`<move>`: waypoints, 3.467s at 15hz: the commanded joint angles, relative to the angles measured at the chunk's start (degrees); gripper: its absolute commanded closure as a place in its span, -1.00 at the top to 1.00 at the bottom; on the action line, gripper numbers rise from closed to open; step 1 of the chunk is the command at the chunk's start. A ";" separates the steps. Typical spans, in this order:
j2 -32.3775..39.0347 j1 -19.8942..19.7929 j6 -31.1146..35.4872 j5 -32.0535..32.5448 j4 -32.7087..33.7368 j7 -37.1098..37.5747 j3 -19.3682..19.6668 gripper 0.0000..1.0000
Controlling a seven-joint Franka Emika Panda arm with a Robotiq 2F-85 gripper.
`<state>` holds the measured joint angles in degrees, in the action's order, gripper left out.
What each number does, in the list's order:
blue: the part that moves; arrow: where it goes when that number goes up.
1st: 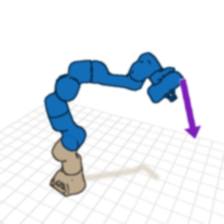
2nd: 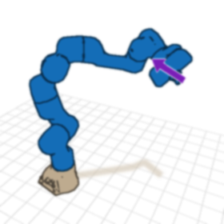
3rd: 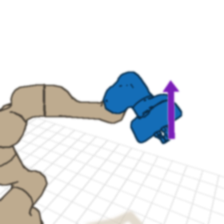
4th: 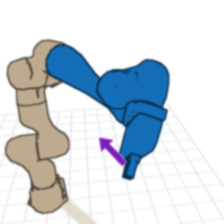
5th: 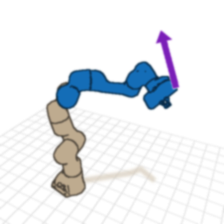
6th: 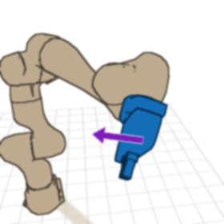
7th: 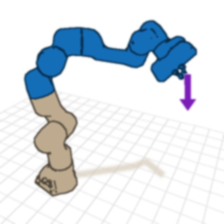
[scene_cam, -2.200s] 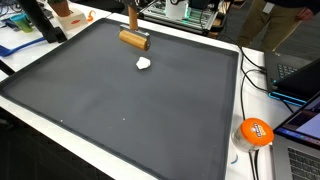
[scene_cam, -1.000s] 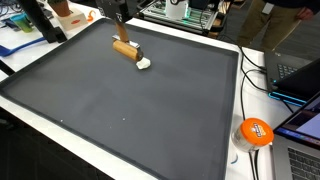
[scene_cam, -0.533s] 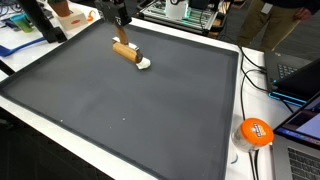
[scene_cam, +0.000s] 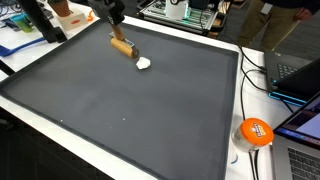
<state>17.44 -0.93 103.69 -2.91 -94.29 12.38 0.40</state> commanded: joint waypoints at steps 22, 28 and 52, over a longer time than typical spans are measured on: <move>14.52 1.10 -9.15 -0.60 18.78 7.16 1.24 -0.57; 16.85 0.03 -12.05 -1.88 21.42 5.79 1.01 -0.57; 26.28 -1.99 -22.45 -4.00 33.49 -2.44 1.24 -0.57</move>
<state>41.72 -2.50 83.77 -6.95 -64.32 11.01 1.73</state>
